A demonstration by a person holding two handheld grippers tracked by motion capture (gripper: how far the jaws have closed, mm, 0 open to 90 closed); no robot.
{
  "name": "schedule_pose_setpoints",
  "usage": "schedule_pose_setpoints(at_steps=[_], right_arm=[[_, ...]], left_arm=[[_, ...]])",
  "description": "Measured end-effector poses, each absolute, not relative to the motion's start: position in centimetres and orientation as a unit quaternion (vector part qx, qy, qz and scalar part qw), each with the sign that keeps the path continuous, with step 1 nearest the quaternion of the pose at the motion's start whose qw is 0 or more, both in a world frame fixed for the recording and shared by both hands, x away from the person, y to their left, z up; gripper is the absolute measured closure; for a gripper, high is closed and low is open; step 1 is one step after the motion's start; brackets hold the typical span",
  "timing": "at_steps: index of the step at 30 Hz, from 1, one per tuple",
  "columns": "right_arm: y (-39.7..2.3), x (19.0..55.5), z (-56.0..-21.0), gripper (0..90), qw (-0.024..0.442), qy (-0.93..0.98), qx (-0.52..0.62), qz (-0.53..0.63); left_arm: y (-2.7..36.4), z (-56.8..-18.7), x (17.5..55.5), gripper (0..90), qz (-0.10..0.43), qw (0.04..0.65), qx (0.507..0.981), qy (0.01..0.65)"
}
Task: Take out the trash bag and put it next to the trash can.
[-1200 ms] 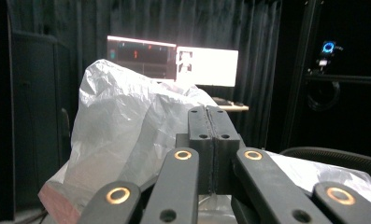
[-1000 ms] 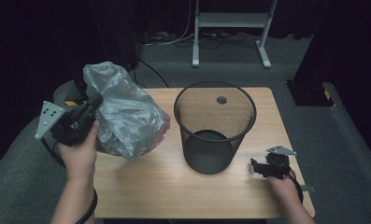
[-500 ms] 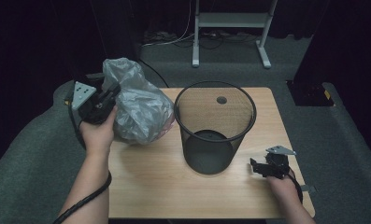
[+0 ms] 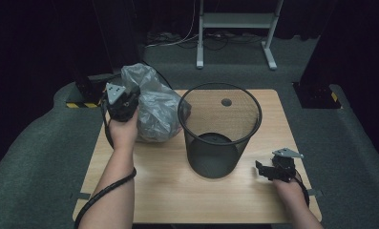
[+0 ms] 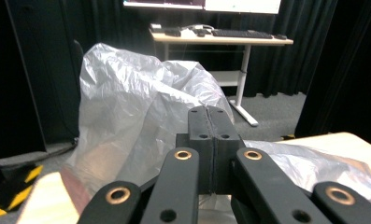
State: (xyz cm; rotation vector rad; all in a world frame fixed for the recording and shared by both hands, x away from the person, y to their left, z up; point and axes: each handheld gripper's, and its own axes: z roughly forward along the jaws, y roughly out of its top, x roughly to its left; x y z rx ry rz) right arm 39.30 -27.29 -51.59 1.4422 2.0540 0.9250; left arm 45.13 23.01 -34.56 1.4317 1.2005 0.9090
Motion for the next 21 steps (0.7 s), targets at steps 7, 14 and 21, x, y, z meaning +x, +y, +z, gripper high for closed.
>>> schedule_pose_setpoints(at_steps=[7, 14, 21], right_arm=[[-27.3, 39.1, -51.5, 13.9, 0.231, 0.748, 0.521, 0.339], [-27.1, 39.2, -51.6, 13.9, 0.230, 0.750, 0.520, 0.337], [-27.1, 39.3, -51.6, 13.9, 0.229, 0.752, 0.518, 0.338]], left_arm=[[21.2, -37.1, 45.4, 89.6, 0.355, 0.501, 0.613, 0.498], [19.5, -39.6, 45.8, 89.4, 0.333, 0.481, 0.644, 0.493], [17.8, -41.8, 46.2, 89.0, 0.312, 0.459, 0.673, 0.490]])
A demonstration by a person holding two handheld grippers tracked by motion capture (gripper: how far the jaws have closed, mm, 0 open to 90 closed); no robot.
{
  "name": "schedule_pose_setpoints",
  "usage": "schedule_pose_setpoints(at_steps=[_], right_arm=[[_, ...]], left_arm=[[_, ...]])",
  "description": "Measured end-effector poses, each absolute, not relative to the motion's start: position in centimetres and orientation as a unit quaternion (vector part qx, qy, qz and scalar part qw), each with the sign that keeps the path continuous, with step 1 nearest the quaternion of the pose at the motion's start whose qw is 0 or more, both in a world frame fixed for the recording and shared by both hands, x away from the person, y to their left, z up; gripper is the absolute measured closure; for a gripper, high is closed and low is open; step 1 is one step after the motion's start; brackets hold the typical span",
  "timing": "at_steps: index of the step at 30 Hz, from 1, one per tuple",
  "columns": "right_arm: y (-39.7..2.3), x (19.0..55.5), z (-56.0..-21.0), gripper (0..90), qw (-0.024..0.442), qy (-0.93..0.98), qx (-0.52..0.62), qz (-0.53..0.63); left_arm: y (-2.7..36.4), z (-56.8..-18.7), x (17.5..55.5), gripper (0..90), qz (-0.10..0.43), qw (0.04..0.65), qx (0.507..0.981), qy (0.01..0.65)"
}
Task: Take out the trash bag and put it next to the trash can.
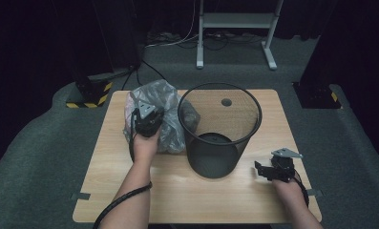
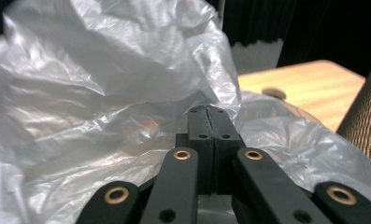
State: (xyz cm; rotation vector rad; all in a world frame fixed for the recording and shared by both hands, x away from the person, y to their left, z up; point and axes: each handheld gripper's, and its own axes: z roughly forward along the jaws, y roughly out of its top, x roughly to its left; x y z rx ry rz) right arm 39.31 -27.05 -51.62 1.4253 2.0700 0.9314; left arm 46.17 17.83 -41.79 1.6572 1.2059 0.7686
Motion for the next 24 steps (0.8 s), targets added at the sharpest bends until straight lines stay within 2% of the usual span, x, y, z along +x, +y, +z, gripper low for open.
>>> schedule_pose_setpoints(at_steps=[7, 9, 12, 19, 24], right_arm=[[-26.9, 39.4, -51.6, 14.0, 0.226, 0.753, 0.516, 0.340], [-26.9, 39.4, -51.7, 14.3, 0.224, 0.753, 0.517, 0.339], [-26.9, 39.4, -51.7, 14.6, 0.223, 0.754, 0.517, 0.337], [-26.6, 39.4, -51.9, 14.5, 0.222, 0.757, 0.517, 0.331], [-26.4, 39.5, -52.0, 14.6, 0.221, 0.763, 0.512, 0.327]], left_arm=[[17.1, -41.6, 46.1, 86.3, 0.307, 0.463, 0.675, 0.486], [17.4, -41.1, 45.9, 75.6, 0.306, 0.470, 0.670, 0.487], [17.7, -40.3, 45.5, 66.2, 0.303, 0.481, 0.665, 0.485], [18.2, -38.7, 44.1, 47.0, 0.309, 0.486, 0.660, 0.482], [18.8, -37.8, 42.4, 37.7, 0.313, 0.493, 0.651, 0.485]])
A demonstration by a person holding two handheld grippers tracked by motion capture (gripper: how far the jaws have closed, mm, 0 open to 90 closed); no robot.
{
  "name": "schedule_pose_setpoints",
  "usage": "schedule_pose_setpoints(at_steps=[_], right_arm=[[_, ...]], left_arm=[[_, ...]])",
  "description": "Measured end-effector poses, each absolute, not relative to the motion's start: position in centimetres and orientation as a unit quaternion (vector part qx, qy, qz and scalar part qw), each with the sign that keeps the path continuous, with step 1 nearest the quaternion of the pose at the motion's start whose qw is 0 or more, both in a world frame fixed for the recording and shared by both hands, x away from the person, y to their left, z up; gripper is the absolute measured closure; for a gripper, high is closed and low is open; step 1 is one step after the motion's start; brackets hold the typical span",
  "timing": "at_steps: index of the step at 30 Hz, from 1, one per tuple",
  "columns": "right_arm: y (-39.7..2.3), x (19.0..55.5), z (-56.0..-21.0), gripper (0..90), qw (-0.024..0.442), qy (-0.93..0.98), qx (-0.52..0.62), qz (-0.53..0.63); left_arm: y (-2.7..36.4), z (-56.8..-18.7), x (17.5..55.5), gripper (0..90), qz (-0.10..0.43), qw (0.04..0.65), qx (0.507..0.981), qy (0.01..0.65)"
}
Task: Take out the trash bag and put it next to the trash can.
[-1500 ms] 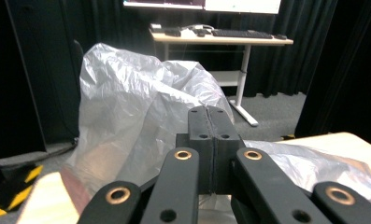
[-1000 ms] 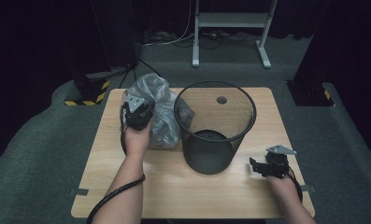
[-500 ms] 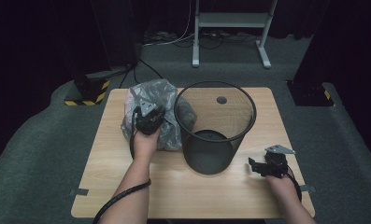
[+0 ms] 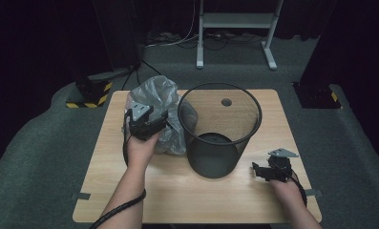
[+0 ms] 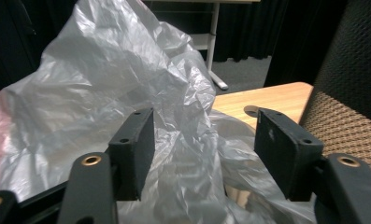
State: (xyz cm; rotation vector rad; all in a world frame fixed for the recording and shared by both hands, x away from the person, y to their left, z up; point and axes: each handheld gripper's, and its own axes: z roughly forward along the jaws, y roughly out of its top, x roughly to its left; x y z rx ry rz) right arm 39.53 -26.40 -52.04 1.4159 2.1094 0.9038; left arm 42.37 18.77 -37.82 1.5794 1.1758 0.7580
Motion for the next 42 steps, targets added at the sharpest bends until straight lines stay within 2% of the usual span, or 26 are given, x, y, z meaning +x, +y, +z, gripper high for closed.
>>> schedule_pose_setpoints(at_steps=[9, 17, 20, 27, 32, 35, 38, 42], right_arm=[[-26.1, 39.6, -52.0, 14.5, 0.219, 0.767, 0.509, 0.323], [-26.2, 39.6, -52.1, 14.5, 0.218, 0.768, 0.510, 0.321], [-26.2, 39.5, -52.0, 14.5, 0.216, 0.764, 0.514, 0.324], [-26.1, 39.6, -52.0, 14.5, 0.217, 0.767, 0.510, 0.323], [-26.0, 39.6, -52.0, 14.5, 0.217, 0.767, 0.509, 0.323], [-25.9, 39.7, -52.0, 14.5, 0.217, 0.769, 0.508, 0.321], [-25.9, 39.7, -52.0, 14.5, 0.217, 0.769, 0.508, 0.323], [-25.8, 39.8, -52.1, 14.5, 0.216, 0.771, 0.506, 0.320]], left_arm=[[20.4, -37.3, 39.4, 30.2, 0.295, 0.485, 0.663, 0.488], [22.9, -38.9, 36.5, 26.5, 0.279, 0.471, 0.673, 0.498], [23.6, -40.1, 35.3, 26.3, 0.270, 0.465, 0.680, 0.498], [24.7, -44.5, 33.4, 19.1, 0.234, 0.439, 0.699, 0.514], [24.0, -47.6, 33.1, 15.3, 0.214, 0.397, 0.729, 0.515], [23.4, -48.6, 32.9, 15.3, 0.229, 0.368, 0.748, 0.502], [22.8, -50.2, 32.9, 15.2, 0.206, 0.348, 0.763, 0.504], [22.0, -51.9, 33.4, 14.8, 0.201, 0.313, 0.779, 0.505]])
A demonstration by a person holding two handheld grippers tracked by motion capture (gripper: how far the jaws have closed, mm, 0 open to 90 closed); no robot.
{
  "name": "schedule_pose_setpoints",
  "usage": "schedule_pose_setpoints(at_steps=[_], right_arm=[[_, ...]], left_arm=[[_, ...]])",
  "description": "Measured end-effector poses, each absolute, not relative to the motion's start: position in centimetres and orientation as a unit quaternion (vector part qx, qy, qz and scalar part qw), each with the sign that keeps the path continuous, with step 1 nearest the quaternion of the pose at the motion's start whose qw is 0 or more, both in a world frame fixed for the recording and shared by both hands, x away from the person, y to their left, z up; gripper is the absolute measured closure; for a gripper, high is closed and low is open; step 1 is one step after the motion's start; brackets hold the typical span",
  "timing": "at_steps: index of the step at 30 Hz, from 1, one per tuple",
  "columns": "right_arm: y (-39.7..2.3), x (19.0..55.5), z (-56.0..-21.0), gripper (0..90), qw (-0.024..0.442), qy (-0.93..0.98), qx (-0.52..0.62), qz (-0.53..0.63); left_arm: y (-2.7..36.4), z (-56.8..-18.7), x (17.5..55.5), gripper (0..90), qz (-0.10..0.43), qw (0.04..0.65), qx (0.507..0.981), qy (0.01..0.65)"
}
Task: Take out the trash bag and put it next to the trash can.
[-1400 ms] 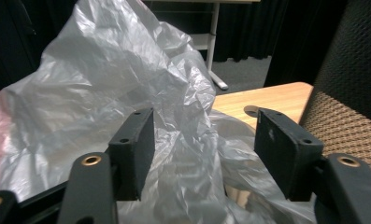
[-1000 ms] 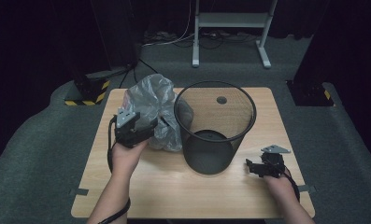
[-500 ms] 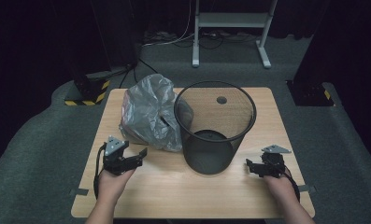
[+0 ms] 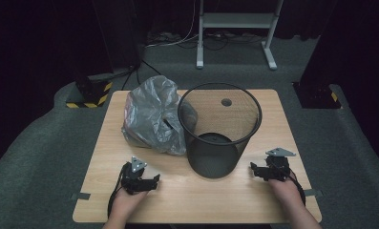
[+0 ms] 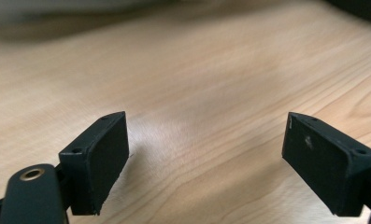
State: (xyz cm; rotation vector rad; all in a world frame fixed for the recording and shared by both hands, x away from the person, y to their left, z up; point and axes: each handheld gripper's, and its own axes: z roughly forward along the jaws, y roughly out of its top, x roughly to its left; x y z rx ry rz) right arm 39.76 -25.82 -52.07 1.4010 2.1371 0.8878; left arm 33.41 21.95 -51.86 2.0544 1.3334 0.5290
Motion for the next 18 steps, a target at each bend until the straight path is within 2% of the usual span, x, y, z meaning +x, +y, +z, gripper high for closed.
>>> schedule_pose_setpoints(at_steps=[8, 18], right_arm=[[-25.58, 39.72, -52.27, 13.9, 0.222, 0.772, 0.502, 0.320], [-25.44, 39.37, -52.47, 13.7, 0.230, 0.759, 0.515, 0.325]], left_arm=[[21.14, -52.84, 33.58, 3.5, 0.208, 0.322, 0.774, 0.504], [20.95, -52.92, 33.58, 0.4, 0.206, 0.322, 0.774, 0.505]])
